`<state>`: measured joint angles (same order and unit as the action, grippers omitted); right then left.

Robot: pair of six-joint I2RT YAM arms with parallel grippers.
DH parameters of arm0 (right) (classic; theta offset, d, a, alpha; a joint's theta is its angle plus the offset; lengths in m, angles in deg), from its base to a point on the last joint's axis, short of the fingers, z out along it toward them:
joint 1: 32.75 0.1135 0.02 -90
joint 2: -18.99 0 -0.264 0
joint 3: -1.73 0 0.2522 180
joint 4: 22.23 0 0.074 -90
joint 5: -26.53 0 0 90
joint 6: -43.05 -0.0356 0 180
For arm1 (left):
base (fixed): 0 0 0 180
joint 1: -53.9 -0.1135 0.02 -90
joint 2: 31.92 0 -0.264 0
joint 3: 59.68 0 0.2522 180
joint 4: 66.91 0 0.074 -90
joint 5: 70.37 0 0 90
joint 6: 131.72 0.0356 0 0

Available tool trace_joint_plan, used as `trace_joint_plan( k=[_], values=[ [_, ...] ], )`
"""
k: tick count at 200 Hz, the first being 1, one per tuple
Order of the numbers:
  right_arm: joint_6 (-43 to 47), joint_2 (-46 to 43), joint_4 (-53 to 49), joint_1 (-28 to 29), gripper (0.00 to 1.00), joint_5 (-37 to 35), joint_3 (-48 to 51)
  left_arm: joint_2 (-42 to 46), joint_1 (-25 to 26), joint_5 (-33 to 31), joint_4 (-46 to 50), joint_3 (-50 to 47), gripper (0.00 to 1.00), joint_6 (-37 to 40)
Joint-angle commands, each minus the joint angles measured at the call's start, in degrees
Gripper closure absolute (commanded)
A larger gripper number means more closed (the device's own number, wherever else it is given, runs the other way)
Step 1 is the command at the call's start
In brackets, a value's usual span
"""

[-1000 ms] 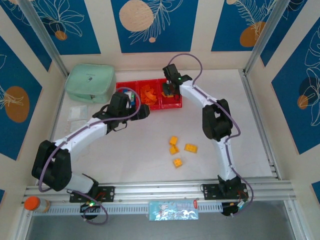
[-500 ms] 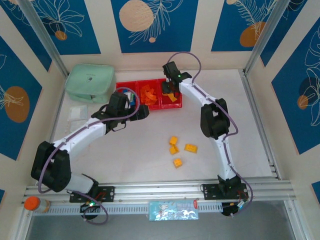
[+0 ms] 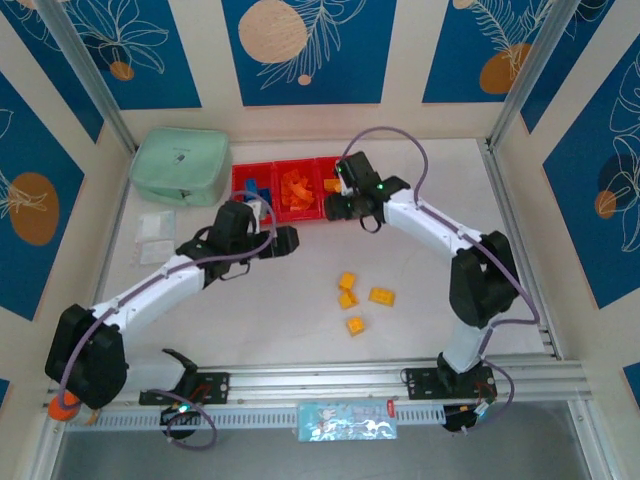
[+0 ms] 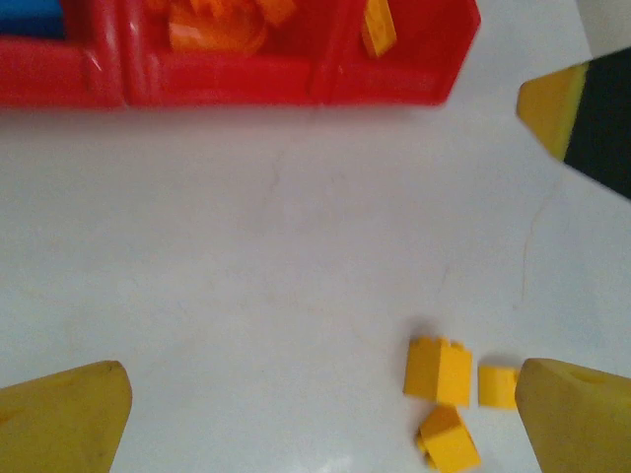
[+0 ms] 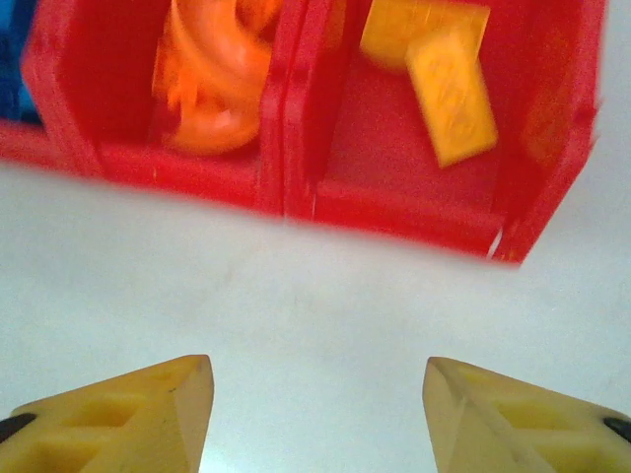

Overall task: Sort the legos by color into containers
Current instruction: Pick up the lego from the center of the table.

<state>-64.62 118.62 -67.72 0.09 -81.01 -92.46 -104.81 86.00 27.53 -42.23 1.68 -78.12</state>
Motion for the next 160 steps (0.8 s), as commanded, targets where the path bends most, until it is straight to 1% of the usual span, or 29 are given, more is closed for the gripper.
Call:
trace_joint_plan(
  k=[1, 30, 50, 90, 125, 160],
  values=[
    [-1.89, -3.65, -1.29, 2.52, 0.38, 0.8, 6.73, 1.48, 3.25, -0.28, -1.73, -2.25, 0.01, -2.47],
    [-4.64, -6.76, -3.69, 6.84, 0.34, -3.18, 14.49, 1.82, 7.35, -2.8, -3.84, -5.14, 0.01, -4.82],
    [-7.3, -8.58, -4.56, 9.32, 0.31, -4.35, 18.7, 1.95, 9.39, -5.04, -4.88, -6.77, 0.01, -7.16],
    [-11.87, -10.73, -3.42, 13.65, 0.24, -4.69, 24.95, 2.34, 11.03, -6.62, -7.11, -9.16, 0.01, -9.63],
    [-13.11, -7.92, -1.63, 13.92, 0.21, -5.94, 26.2, 2.22, 11.26, -7.01, -7.25, -9.37, 0.01, -9.92],
    [-12.26, -4.38, -1.36, 12.63, 0.21, -6.66, 23.56, 2.22, 11.36, -7.29, -6.99, -9.1, 0.01, -9.49]
  ],
)
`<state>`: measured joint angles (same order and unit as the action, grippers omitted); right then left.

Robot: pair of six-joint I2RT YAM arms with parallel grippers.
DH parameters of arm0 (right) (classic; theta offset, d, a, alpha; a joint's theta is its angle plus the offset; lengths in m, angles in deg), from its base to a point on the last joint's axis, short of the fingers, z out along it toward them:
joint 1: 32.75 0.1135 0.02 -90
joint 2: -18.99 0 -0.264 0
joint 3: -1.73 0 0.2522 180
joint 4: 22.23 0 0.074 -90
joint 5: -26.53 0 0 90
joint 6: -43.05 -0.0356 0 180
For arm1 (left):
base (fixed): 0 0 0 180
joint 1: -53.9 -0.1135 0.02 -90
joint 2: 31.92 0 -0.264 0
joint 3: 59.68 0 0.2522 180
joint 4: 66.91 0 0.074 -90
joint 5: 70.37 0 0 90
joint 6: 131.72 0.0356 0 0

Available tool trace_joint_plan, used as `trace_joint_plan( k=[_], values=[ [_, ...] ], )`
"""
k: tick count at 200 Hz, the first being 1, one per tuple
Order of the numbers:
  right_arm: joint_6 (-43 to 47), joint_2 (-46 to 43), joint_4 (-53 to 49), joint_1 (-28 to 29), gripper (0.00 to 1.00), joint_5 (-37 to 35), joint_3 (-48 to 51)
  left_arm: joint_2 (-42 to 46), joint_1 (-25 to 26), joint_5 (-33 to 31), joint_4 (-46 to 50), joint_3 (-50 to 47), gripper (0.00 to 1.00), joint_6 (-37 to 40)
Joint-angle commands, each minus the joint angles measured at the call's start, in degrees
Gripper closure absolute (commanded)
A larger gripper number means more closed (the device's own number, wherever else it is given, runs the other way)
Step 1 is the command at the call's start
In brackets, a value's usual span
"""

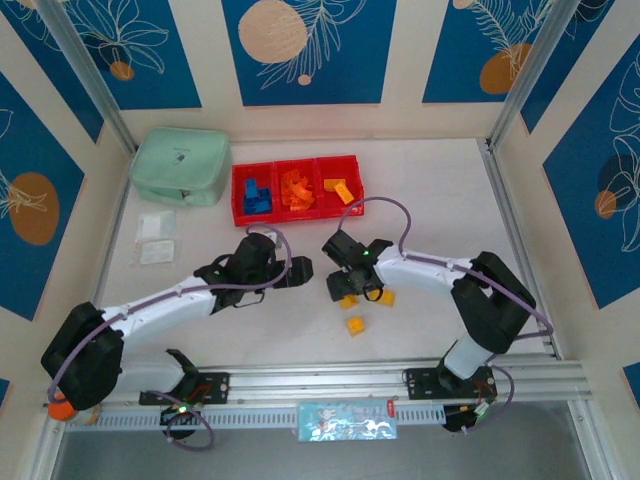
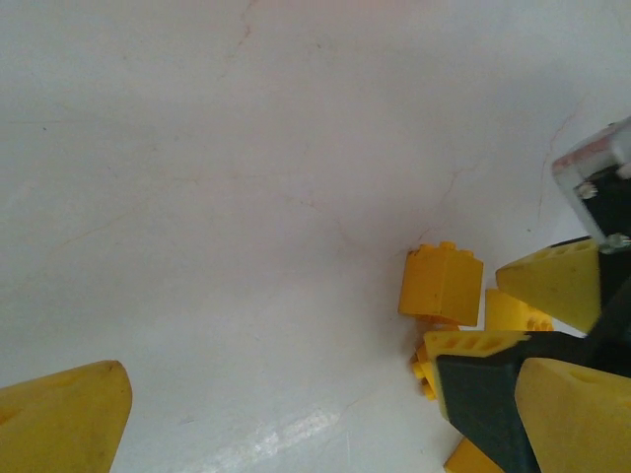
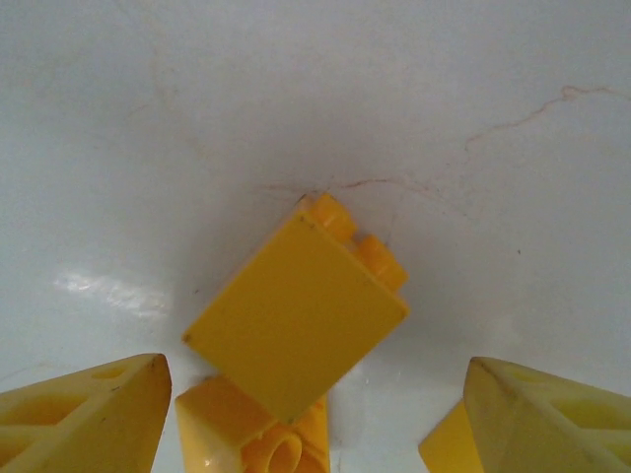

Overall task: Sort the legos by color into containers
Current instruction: Pick up the lego from the center of the table.

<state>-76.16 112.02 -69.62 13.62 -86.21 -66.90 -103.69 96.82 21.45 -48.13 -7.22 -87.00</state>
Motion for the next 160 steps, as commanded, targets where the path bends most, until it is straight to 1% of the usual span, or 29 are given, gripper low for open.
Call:
trace_joint_plan(
  k=[1, 19, 42, 62, 79, 114, 160],
  values=[
    [-0.7, 2.23, 0.52, -0.96, 0.21, -1.44, -2.08, 1.1, 0.57, -1.21, -1.07, -0.2, 0.01, -0.61],
    [-0.34, 3.0, 0.65, -2.16, 0.21, -2.03, -2.94, 1.06, 0.55, -1.37, -1.06, -0.19, 0.01, -0.49],
    [0.09, 4.34, 1.01, -4.44, 0.23, -1.15, -3.96, 0.41, 0.59, -1.22, -1.67, -0.12, 0.01, -0.44],
    [1.02, 5.5, 1.28, -5.62, 0.27, -0.48, -4.8, -0.22, 0.54, -0.86, -1.85, 0.36, 0.01, -0.26],
    [1.43, 6.13, 1.15, -6.09, 0.33, -0.05, -5.5, -0.66, 0.57, -0.6, -1.85, 0.76, 0.01, 0.01],
    [2.47, 6.32, 2.41, -6.47, 0.42, 1.16, -5.4, -0.91, 0.57, -0.69, -1.74, 1.12, 0.01, 0.35],
    [3.36, 6.83, 2.34, -6.91, 0.5, 1.32, -5.64, -1.19, 0.57, -0.63, -1.85, 1.25, 0.01, 0.55]
  ],
)
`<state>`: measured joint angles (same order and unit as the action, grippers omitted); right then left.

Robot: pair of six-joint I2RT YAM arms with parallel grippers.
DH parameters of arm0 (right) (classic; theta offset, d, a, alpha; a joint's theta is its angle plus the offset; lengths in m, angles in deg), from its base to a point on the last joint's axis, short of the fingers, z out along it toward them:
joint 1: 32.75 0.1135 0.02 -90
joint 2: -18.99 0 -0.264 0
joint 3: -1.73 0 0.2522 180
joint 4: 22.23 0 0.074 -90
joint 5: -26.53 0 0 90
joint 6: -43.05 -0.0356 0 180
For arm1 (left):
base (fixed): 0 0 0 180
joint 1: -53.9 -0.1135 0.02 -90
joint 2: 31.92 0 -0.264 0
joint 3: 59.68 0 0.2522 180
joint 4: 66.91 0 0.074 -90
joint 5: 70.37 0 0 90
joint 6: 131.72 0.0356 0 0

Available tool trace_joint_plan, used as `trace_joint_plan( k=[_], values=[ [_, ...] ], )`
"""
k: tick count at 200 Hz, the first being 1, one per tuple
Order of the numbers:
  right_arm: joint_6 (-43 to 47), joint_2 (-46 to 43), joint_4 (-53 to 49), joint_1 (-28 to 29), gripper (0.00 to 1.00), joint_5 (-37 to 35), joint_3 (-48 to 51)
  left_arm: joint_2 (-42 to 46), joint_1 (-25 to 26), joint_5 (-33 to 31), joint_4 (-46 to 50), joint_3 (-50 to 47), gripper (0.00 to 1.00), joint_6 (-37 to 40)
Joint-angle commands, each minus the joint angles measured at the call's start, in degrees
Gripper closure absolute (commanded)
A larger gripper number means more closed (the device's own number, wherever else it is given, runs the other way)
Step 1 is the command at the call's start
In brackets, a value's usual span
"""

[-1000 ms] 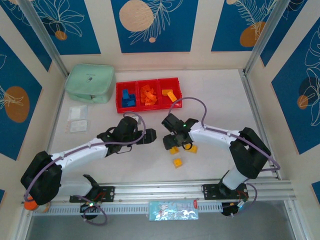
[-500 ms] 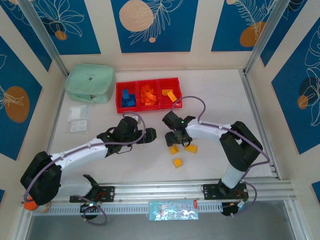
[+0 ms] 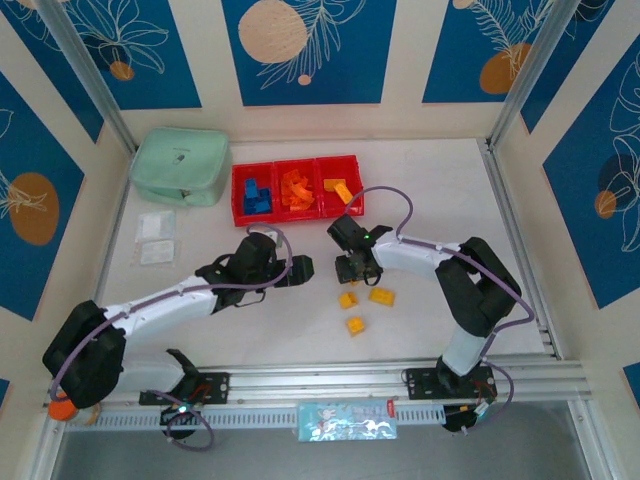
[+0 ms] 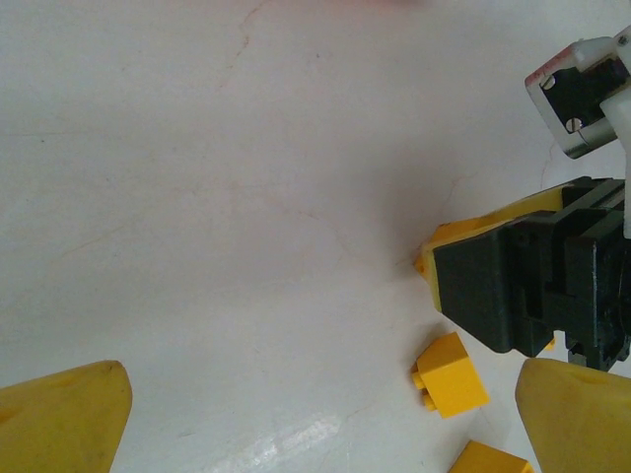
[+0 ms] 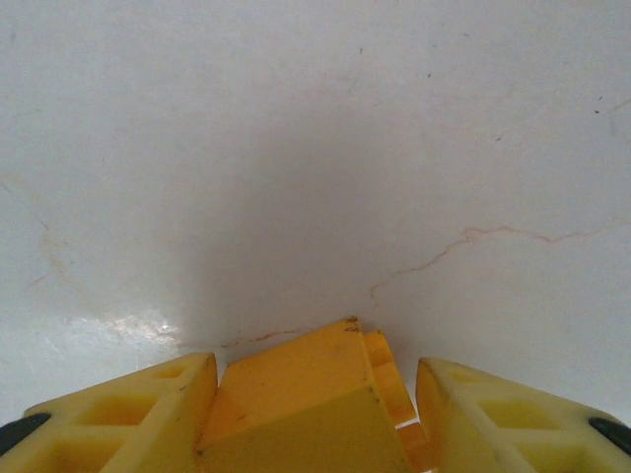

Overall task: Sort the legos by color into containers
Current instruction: Pick up the lego from the center of the table, then place the lego in the container.

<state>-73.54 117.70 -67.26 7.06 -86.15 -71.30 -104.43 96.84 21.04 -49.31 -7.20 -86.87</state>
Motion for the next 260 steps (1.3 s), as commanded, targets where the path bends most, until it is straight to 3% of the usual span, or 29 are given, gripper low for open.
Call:
trace_joint_plan(
  k=[1, 62, 117, 202, 260],
  values=[
    [0.74, 1.18, -0.02, -0.35, 0.5, 1.24, -1.22, -0.49, 0.56, -0.2, -0.67, 1.25, 0.01, 0.41],
    [1.93, -1.16, -1.58, -0.44, 0.6, 1.44, -2.64, -0.85, 0.48, 0.42, -0.43, 2.55, 0.01, 1.29],
    [5.78, -2.34, -3.67, -2.18, 0.6, 1.05, -10.18, -1.76, -0.36, -0.24, 4.15, 7.51, 0.01, 5.17],
    [12.4, 16.48, -3.74, -10.97, 0.6, 1.01, -38.86, -3.74, -7.72, 1.28, 5.87, 13.54, 0.01, 9.52],
    [16.16, 29.52, -4.38, -13.68, 0.59, -0.17, -56.49, -5.84, -11.49, 1.97, 5.52, 14.88, 0.01, 10.3]
  ],
)
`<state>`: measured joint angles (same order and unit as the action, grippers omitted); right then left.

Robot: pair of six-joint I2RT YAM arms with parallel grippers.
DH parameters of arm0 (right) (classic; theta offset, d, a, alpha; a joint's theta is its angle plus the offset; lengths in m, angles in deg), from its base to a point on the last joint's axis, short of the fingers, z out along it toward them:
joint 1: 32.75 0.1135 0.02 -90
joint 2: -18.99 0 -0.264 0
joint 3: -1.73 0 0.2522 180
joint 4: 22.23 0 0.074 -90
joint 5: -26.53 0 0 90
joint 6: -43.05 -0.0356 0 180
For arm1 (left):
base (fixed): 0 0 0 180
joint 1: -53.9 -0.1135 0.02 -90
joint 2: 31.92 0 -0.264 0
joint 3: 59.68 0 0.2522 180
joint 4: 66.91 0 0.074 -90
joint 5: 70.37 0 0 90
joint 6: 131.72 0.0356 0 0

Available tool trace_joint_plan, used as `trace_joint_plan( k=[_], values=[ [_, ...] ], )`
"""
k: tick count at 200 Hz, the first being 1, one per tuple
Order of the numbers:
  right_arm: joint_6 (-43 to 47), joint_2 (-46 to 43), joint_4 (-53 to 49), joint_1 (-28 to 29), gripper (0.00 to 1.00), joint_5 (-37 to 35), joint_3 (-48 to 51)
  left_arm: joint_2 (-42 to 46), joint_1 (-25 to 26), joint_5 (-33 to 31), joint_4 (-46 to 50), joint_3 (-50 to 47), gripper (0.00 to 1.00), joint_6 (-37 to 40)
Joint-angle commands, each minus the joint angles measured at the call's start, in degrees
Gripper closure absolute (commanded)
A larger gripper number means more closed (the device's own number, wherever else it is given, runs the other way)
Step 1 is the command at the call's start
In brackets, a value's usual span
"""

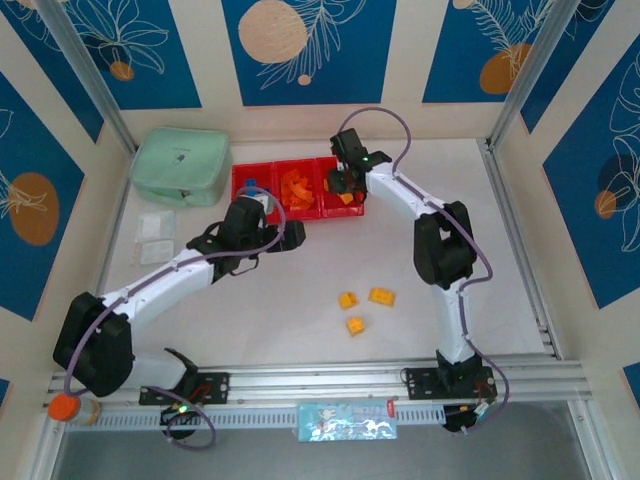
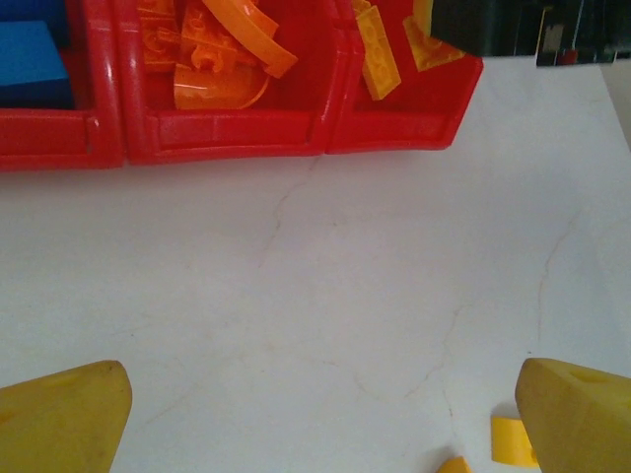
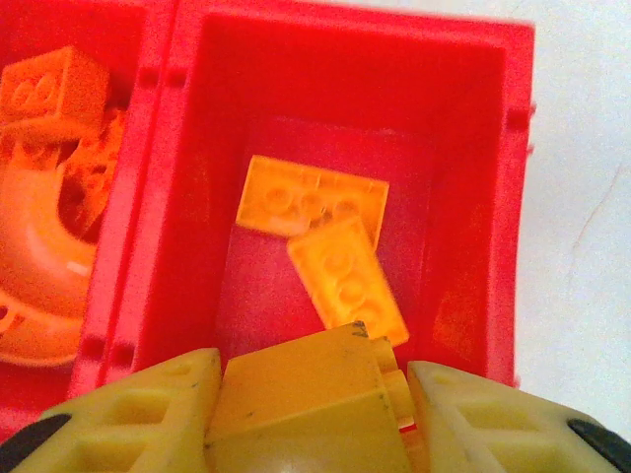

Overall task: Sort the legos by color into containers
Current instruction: Place the lego in the container.

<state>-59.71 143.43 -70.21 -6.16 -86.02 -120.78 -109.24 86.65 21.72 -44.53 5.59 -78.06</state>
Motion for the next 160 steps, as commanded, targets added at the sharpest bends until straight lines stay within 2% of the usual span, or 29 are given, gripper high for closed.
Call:
trace_joint_plan(
  k=[1, 37, 50, 67, 93, 141, 160],
  values=[
    [2.31, 4.05, -1.58, -0.47, 0.59, -0.35, -7.18, -1.05, -1.34, 1.32, 0.76, 2.1, 0.01, 1.51],
    [2.56, 10.89, -3.64, -1.45, 0.58, -0.01, -16.58, -1.59, -2.16, 1.26, 0.37, 2.5, 0.01, 1.82],
    [2.64, 12.01, -3.88, -1.45, 0.51, -0.34, -18.64, -1.78, -2.25, 1.26, 0.67, 2.72, 0.01, 2.05],
    [2.81, 12.16, -3.93, -1.45, 0.48, 0.03, -20.21, -1.87, -2.34, 1.42, 0.76, 2.81, 0.01, 1.98],
    [2.95, 10.3, -5.16, -1.45, 0.39, 1.34, -21.0, -1.45, -2.34, 1.67, 0.86, 2.73, 0.01, 2.18],
    [2.08, 2.69, -5.2, -1.28, 0.3, 2.53, -15.74, -0.26, -2.34, 3.05, 1.22, 2.99, 0.01, 2.12],
    [0.56, -2.41, -4.17, -0.95, 0.28, 4.03, -9.31, 0.79, -2.25, 3.95, 1.27, 2.58, 0.01, 1.81]
  ],
)
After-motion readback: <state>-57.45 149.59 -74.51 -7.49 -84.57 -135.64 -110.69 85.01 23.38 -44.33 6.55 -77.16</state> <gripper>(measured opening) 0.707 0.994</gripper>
